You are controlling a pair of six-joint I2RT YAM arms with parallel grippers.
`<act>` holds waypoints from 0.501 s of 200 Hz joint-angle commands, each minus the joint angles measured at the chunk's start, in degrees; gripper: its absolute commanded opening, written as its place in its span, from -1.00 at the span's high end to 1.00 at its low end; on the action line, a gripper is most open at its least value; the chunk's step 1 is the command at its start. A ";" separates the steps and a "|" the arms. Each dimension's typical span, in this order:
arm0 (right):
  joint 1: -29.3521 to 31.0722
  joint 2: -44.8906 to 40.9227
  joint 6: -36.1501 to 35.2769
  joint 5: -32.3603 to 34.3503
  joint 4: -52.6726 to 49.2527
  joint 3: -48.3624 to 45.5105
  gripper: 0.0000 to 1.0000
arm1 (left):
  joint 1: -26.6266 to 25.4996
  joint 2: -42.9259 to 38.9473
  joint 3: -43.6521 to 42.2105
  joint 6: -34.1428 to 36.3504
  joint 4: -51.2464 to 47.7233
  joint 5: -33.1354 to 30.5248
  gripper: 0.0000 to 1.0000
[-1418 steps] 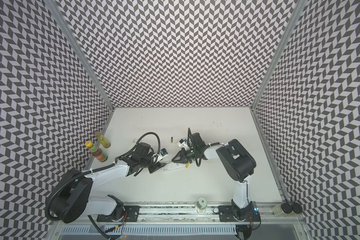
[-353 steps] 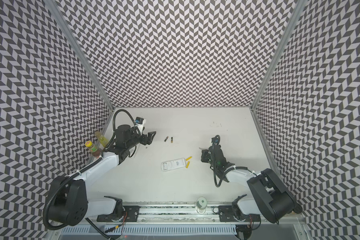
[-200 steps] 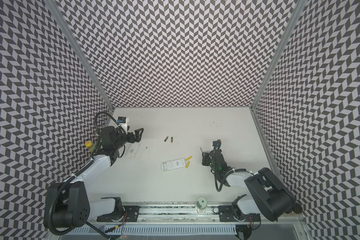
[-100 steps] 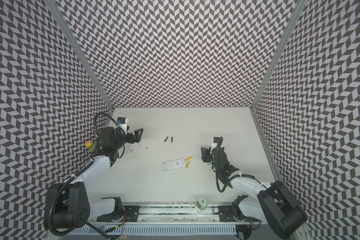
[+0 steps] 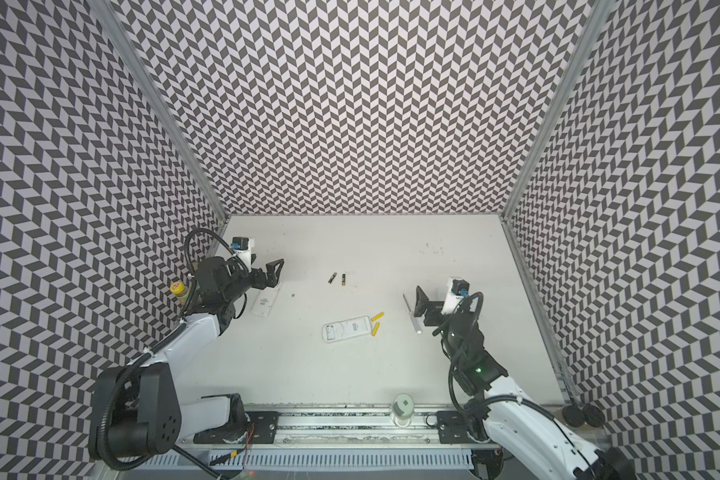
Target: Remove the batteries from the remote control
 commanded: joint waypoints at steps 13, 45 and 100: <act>0.10 -3.91 -8.21 5.09 4.99 -1.54 -0.99 | 0.02 -0.93 -0.92 1.46 2.70 0.82 -0.99; 0.03 -2.54 -15.18 7.31 11.51 -1.99 -0.99 | -0.86 -0.59 -0.73 3.80 2.02 0.48 -0.99; -3.54 2.79 -22.73 7.06 15.23 -0.58 -0.99 | -3.98 1.13 2.17 10.28 -0.35 -2.18 -0.99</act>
